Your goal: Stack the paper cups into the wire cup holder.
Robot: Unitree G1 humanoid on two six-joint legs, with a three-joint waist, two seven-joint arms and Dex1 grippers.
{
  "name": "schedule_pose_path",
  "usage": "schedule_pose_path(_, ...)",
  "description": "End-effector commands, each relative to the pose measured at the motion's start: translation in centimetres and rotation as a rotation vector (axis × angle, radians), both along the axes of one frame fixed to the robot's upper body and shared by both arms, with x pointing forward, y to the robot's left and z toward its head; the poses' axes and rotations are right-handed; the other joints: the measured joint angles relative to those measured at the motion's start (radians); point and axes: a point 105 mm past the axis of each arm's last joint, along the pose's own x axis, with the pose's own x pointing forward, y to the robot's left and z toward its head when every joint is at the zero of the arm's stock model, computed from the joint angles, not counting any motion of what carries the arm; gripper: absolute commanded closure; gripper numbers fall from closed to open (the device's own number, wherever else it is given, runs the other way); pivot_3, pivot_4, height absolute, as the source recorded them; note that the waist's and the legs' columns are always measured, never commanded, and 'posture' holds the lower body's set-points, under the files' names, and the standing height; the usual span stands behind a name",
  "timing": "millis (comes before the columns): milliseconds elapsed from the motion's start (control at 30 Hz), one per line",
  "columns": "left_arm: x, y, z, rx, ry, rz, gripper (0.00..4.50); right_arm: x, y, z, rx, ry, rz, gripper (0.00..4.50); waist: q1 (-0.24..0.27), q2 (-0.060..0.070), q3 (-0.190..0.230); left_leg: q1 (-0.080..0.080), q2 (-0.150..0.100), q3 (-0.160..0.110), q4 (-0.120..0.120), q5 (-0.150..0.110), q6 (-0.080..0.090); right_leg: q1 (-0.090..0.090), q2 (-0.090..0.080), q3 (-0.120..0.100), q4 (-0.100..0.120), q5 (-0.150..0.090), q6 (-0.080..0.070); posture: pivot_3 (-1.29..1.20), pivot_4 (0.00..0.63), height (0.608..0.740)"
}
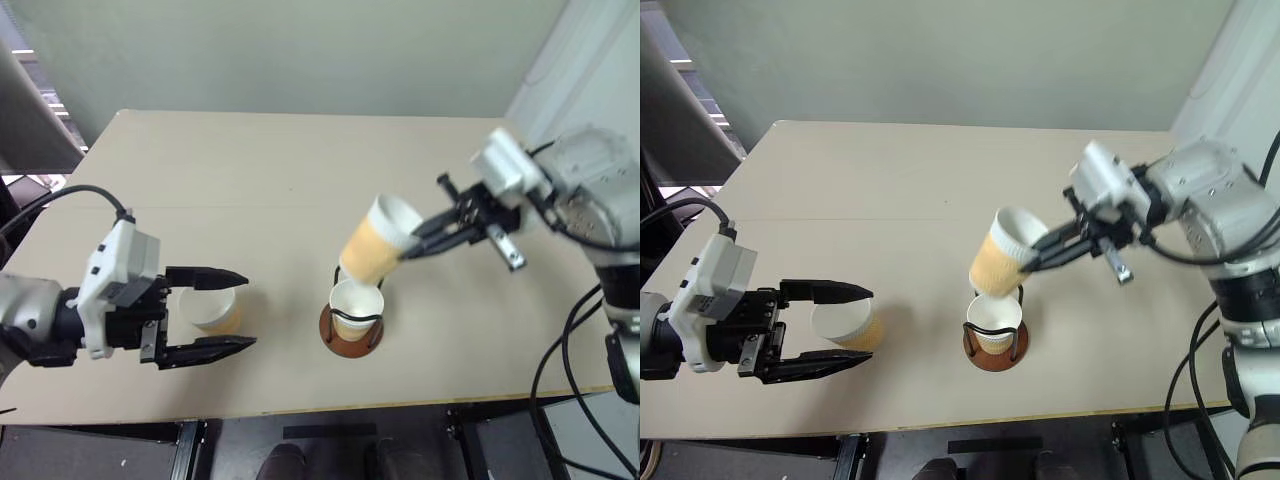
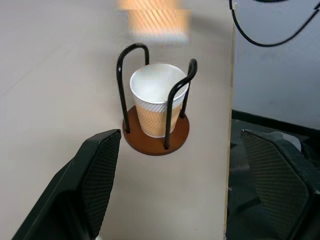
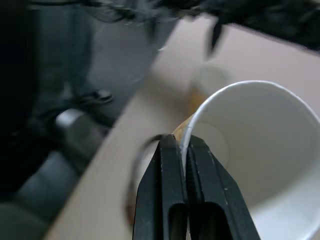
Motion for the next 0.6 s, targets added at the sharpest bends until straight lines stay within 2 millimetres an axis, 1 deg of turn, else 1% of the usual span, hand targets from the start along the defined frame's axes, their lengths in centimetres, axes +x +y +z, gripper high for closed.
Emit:
schedule_pose_path(33,-0.1,-0.3,0.5,0.016,-0.030,-0.025,0.38,-0.1,0.4,-0.6,-0.046,-0.075,-0.014,4.48,-0.002,0.000,0.000,0.000,0.000,0.000,0.001,0.000,0.001,0.000,0.000,0.000,0.002,0.000,0.000,0.00,0.150,0.740)
schedule_pose_path(233,0.1,-0.2,0.3,0.015,-0.030,-0.024,0.38,0.4,0.7,-1.2,-0.066,-0.099,-0.025,4.48,-0.007,0.000,0.000,0.000,0.003,-0.002,0.002,-0.001,0.002,-0.003,0.000,0.000,0.006,0.000,0.000,0.00,0.150,0.740)
schedule_pose_path(600,0.0,-0.2,0.3,0.017,-0.034,-0.022,0.38,0.2,1.2,-1.6,-0.076,-0.133,0.009,4.48,-0.006,0.000,0.000,-0.001,0.006,-0.001,0.002,-0.003,-0.001,-0.004,0.004,-0.001,0.005,0.000,-0.001,0.00,0.150,0.740)
